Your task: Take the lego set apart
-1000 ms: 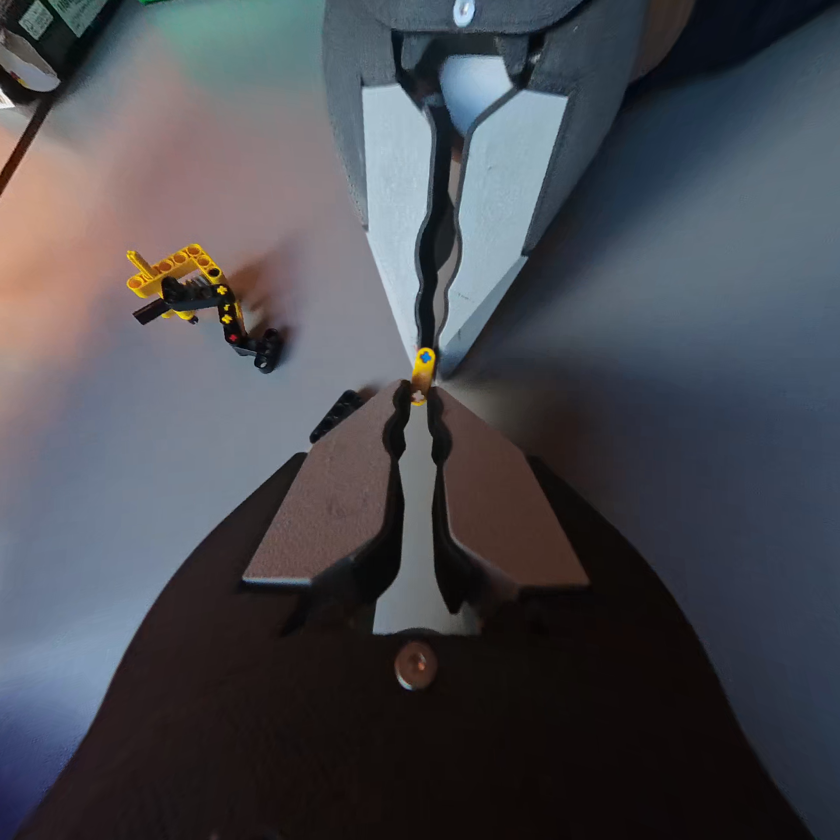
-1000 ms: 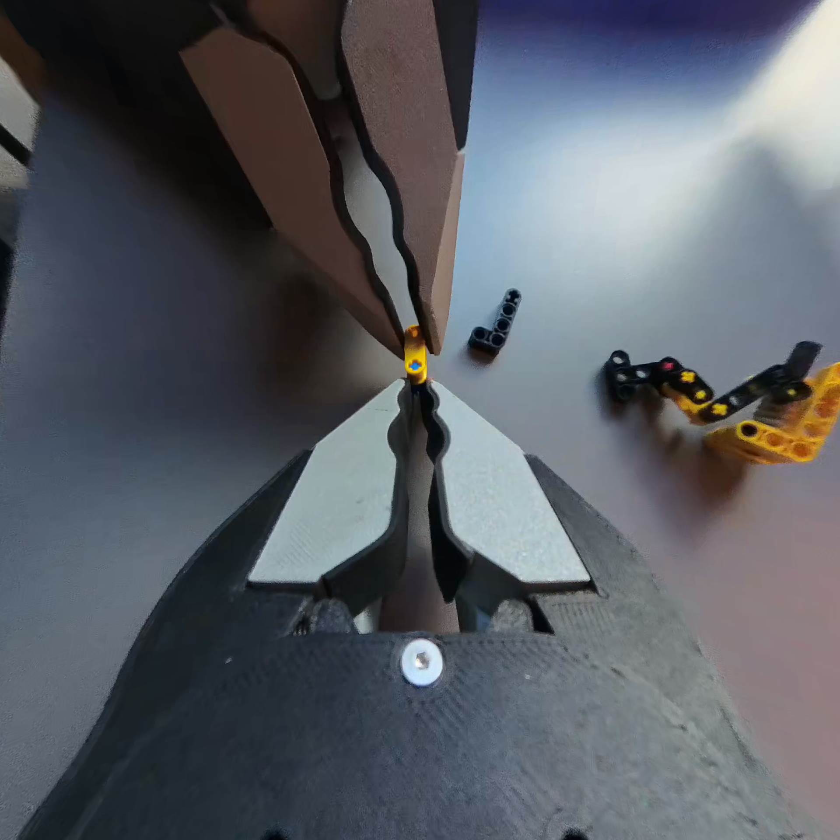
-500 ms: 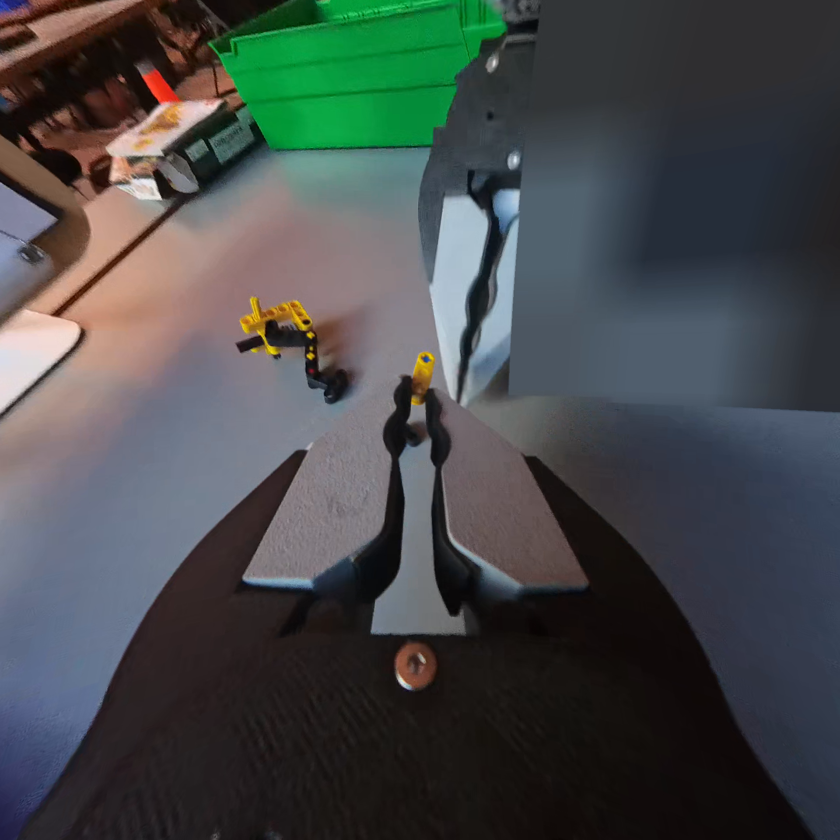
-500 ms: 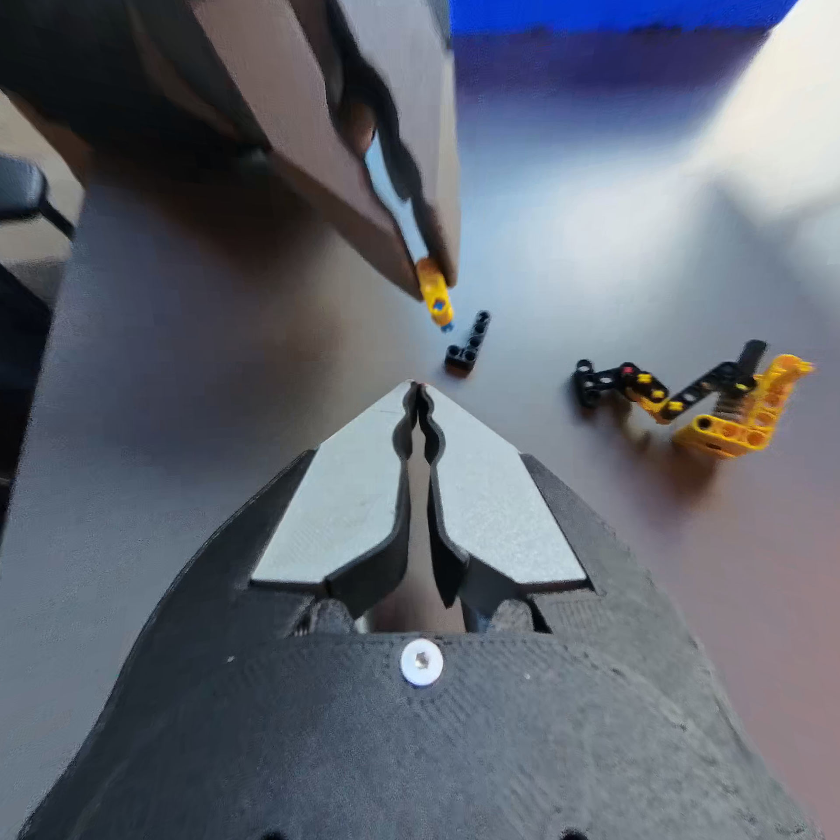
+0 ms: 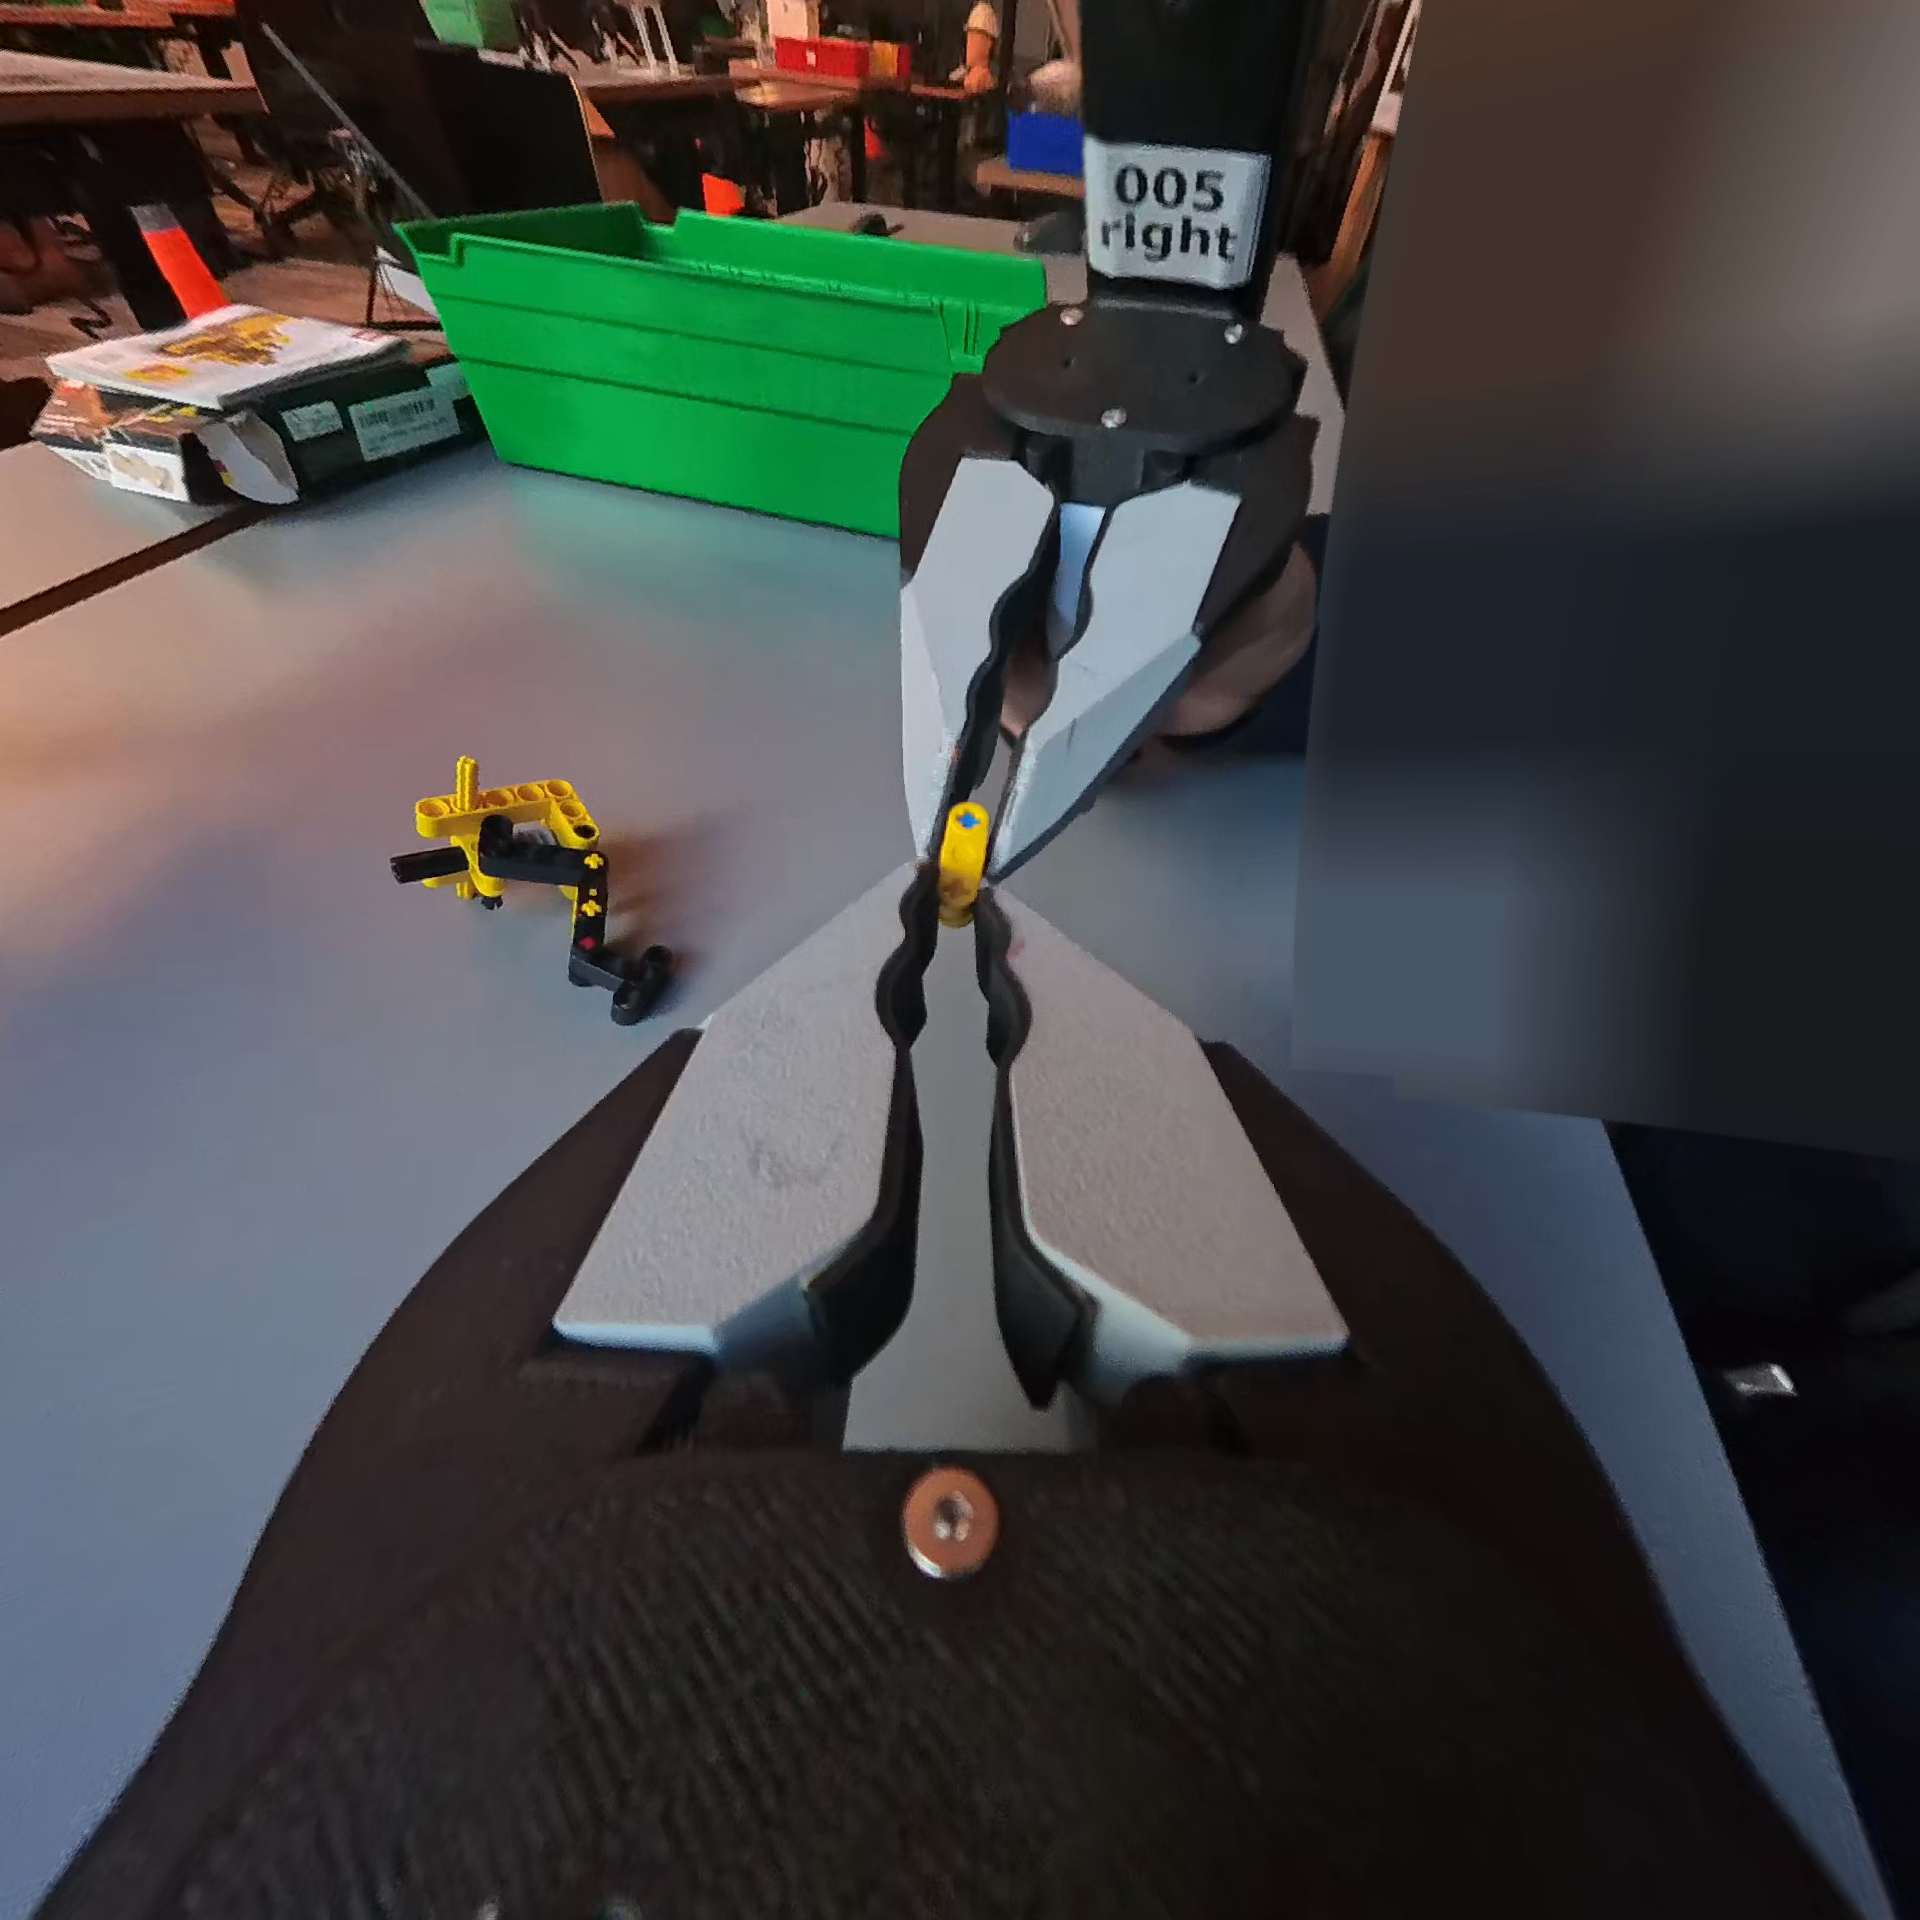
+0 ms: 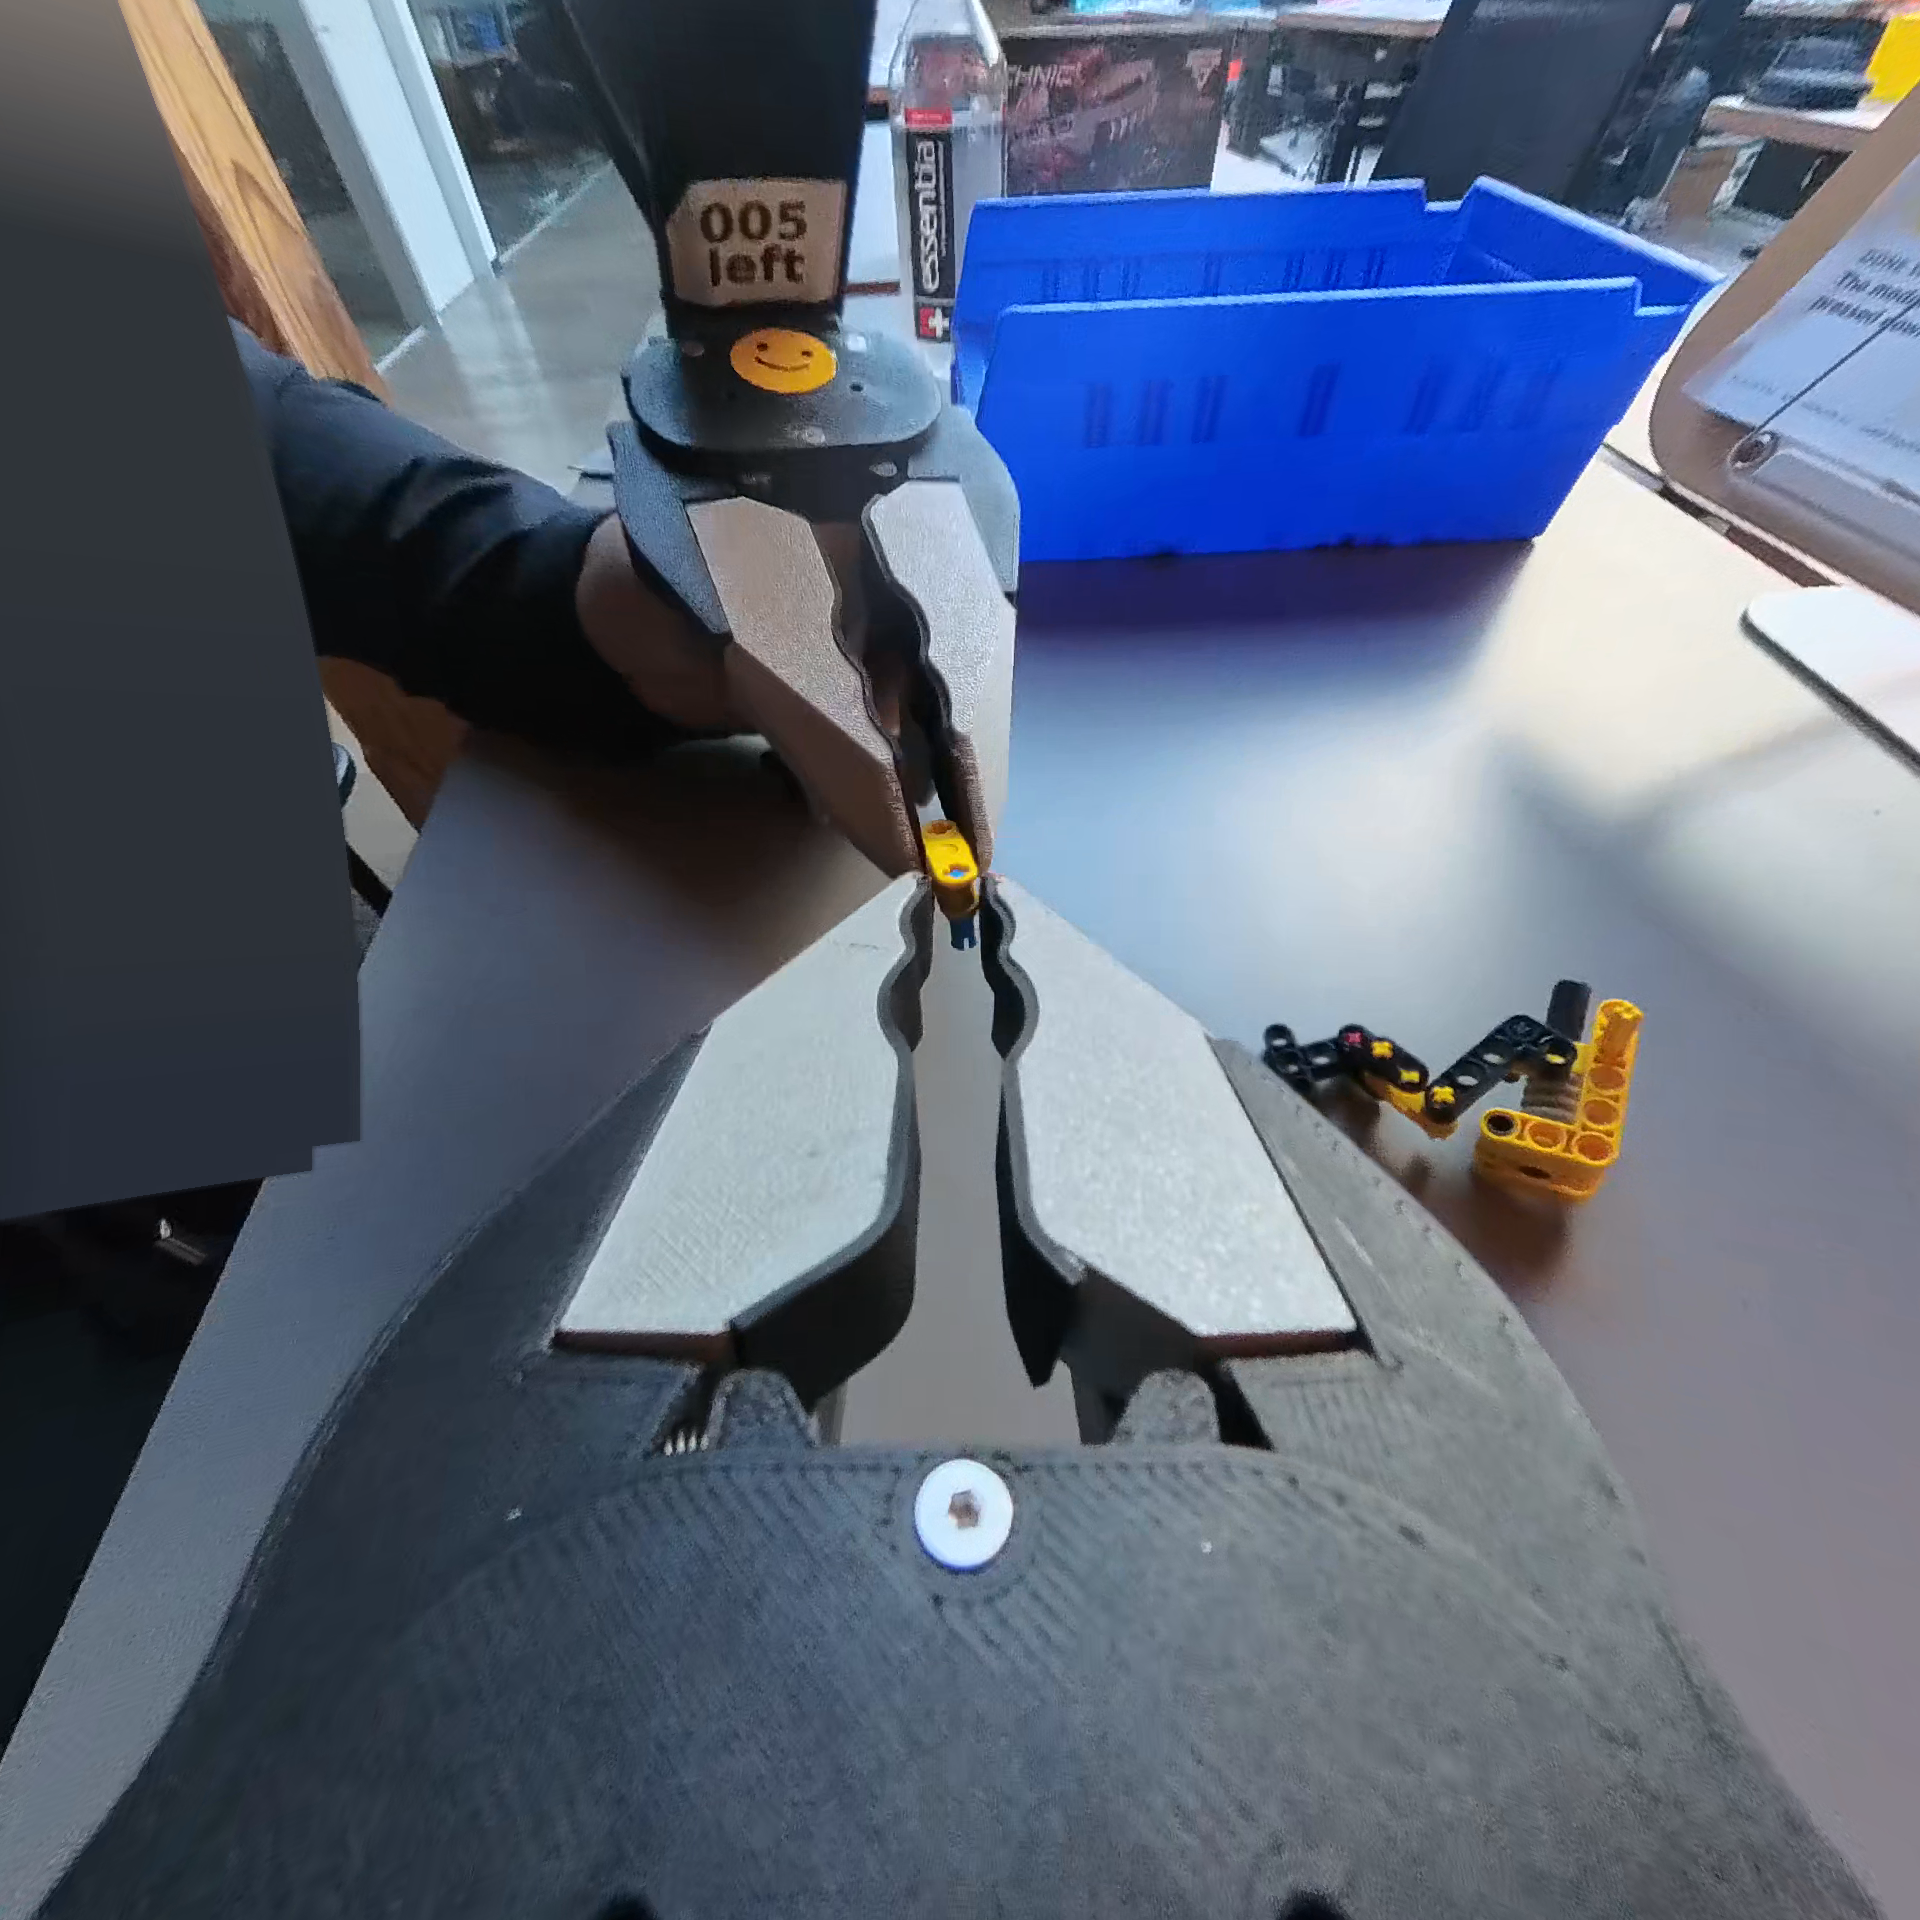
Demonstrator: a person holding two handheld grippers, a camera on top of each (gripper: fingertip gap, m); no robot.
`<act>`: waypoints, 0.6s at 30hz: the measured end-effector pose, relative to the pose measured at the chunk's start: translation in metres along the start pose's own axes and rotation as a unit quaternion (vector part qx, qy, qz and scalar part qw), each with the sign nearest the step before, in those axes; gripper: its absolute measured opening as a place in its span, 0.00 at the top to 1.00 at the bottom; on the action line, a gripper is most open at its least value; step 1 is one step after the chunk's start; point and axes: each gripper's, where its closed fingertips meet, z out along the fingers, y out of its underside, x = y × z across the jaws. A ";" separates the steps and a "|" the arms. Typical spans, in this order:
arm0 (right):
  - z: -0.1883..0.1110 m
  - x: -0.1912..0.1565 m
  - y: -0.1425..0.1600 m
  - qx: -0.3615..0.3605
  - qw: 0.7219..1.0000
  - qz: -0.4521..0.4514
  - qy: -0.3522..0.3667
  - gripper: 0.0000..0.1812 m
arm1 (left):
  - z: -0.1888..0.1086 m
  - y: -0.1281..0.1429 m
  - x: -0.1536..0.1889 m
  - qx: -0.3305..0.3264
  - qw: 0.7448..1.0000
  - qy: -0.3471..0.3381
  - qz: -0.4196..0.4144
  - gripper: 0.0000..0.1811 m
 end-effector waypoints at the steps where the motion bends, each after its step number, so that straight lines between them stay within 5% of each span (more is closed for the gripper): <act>1: -0.001 0.001 -0.002 0.006 1.000 0.000 0.001 0.97 | -0.001 -0.003 0.000 0.012 1.000 0.002 -0.010 0.98; 5: -0.006 0.001 -0.005 0.024 1.000 0.008 -0.001 0.99 | -0.004 -0.014 -0.001 0.055 0.998 0.012 -0.038 0.98; 18: -0.008 -0.004 -0.007 0.033 0.997 0.060 -0.038 0.99 | -0.001 -0.014 0.005 0.051 0.997 0.029 -0.049 0.97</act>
